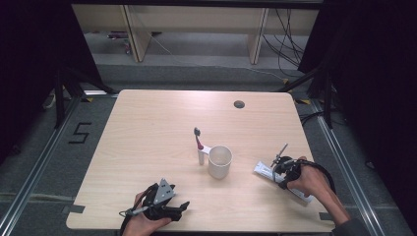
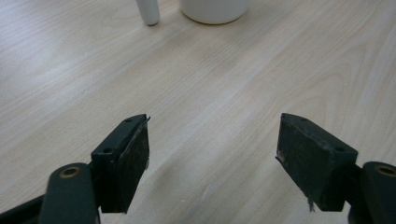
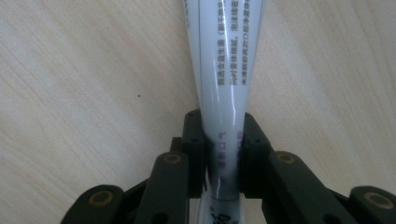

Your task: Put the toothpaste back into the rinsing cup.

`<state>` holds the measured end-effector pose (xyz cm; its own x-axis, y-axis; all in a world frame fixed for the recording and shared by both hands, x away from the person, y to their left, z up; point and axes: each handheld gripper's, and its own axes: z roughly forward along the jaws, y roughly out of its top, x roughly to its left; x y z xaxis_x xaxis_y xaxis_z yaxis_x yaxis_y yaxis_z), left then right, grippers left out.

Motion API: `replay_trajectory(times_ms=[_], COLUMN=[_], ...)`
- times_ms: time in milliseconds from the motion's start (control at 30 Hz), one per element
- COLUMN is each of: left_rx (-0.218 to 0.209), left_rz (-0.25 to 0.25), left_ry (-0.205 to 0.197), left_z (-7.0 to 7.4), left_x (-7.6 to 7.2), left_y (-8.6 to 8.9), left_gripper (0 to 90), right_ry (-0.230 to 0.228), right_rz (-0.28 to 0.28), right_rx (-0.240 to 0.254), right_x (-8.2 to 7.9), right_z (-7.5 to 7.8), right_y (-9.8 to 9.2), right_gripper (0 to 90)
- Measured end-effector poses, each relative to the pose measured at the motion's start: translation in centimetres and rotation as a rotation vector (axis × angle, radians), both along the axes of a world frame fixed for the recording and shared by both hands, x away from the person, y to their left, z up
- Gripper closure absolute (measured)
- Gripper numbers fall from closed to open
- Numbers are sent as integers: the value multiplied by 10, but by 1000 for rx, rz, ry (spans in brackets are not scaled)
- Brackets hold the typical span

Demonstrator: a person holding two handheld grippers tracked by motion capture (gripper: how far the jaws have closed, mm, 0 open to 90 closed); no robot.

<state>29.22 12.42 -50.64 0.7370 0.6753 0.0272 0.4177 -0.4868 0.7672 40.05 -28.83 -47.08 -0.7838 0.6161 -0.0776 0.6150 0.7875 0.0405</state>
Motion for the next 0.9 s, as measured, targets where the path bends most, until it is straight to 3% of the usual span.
replay_trajectory(times_ms=[67,133,167,200,400,467,533,567,600,633,700,733,833,900], left_rx=[-32,-6,-5,-33,-18,-17,-15,-3,-16,-30,-2,-23,-25,-22], left_rz=[9,-1,-3,8,6,3,-3,-8,1,8,-9,1,6,-4], left_ry=[-1,1,2,-2,-9,-6,-5,3,-3,-3,3,-7,-8,-1], left_z=[-1,0,0,-1,-2,-1,-1,0,-1,-1,0,-1,-1,-1], left_x=[1,0,0,1,2,2,2,2,2,2,3,2,3,3], left_y=[-2,0,0,-2,-2,-3,-3,-2,-3,-4,-2,-3,-4,-3], left_gripper=[251,251,251,251,251,251,251,251,251,251,251,251,251,251], right_ry=[-11,-29,-21,-12,-57,-66,-81,-97,-91,-115,-139,-161,-193,-255], right_rz=[-3,16,-33,-16,-2,-34,-15,-31,-46,-32,-40,-42,-65,-97], right_rx=[9,24,31,42,61,101,110,127,152,168,188,197,264,315], right_x=[0,1,-2,-1,0,-4,-3,-4,-5,-3,-3,-4,-2,-3], right_z=[-1,-2,-1,0,0,3,7,10,13,16,21,23,31,38], right_y=[0,-2,0,-2,-10,-9,-10,-10,-12,-14,-15,-16,-19,-19], right_gripper=[766,766,766,766,767,768,768,769,768,768,768,768,769,769])
